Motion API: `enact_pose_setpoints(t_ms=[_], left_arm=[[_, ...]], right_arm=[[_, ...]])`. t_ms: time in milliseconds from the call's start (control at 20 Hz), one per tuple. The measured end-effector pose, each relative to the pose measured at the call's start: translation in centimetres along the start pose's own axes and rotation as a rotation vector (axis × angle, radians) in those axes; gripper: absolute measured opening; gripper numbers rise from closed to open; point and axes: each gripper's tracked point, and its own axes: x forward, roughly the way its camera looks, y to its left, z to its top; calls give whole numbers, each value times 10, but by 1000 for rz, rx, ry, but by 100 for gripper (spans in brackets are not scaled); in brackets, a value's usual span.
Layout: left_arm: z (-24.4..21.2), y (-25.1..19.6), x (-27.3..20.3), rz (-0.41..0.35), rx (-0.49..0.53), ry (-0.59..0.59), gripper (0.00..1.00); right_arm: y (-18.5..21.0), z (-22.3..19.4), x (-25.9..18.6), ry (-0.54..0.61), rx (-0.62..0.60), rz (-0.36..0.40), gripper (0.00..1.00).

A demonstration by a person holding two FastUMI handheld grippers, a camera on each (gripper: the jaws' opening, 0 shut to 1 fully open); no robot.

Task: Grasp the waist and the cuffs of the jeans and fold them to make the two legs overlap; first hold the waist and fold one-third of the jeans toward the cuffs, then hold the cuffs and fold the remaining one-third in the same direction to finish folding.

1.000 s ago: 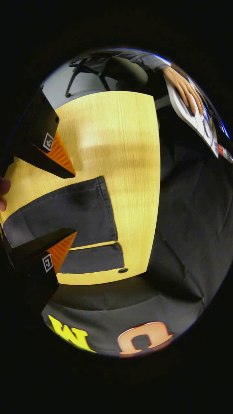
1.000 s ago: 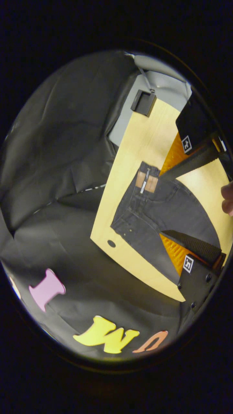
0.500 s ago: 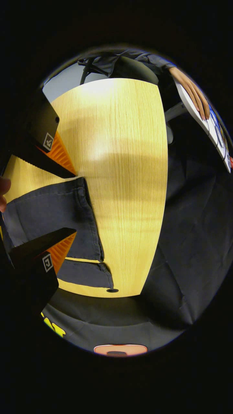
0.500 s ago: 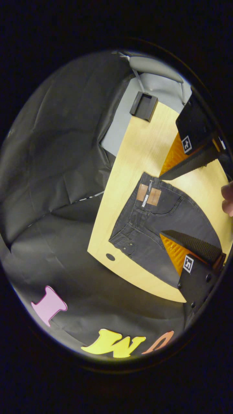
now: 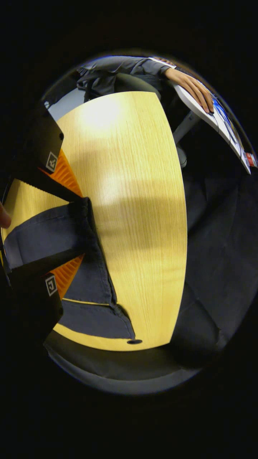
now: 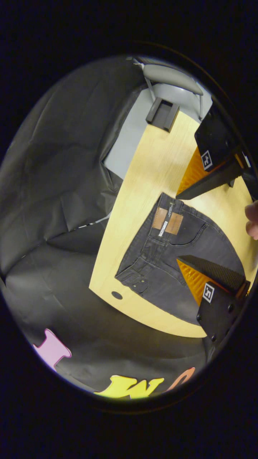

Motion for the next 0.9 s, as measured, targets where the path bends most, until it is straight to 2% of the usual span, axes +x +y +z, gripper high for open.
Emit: enact_pose_setpoints(t_ms=[50,100,150,200,250,300,350,400,550,650,750,900], left_arm=[[1,4,2,33,3,-3,84],[2,9,3,61,2,-7,74],[1,12,3,81,-2,-9,67],[1,13,3,89,-4,-8,53],[1,13,3,80,-5,-9,55],[0,10,4,51,-12,-8,37],[2,6,3,19,-33,-8,41],[0,1,2,-15,-64,-9,22],[-5,-6,-1,-112,-154,-4,11],[-4,-5,1,-143,-186,1,7],[-3,-4,-1,-155,-196,5,6],[-3,-3,0,-153,-191,7,6]], right_arm=[[0,0,5,15,4,2,98],[-2,0,8,28,6,-1,98],[-4,-1,12,42,7,2,97],[-7,0,15,53,12,2,98],[-10,1,19,60,28,4,98],[-14,3,23,68,55,6,98],[-17,5,26,77,88,11,98],[-20,8,30,81,126,18,98],[-22,15,37,103,276,56,98],[-28,13,46,122,333,52,98],[-24,8,51,138,348,59,98],[-16,11,56,116,284,39,96]])
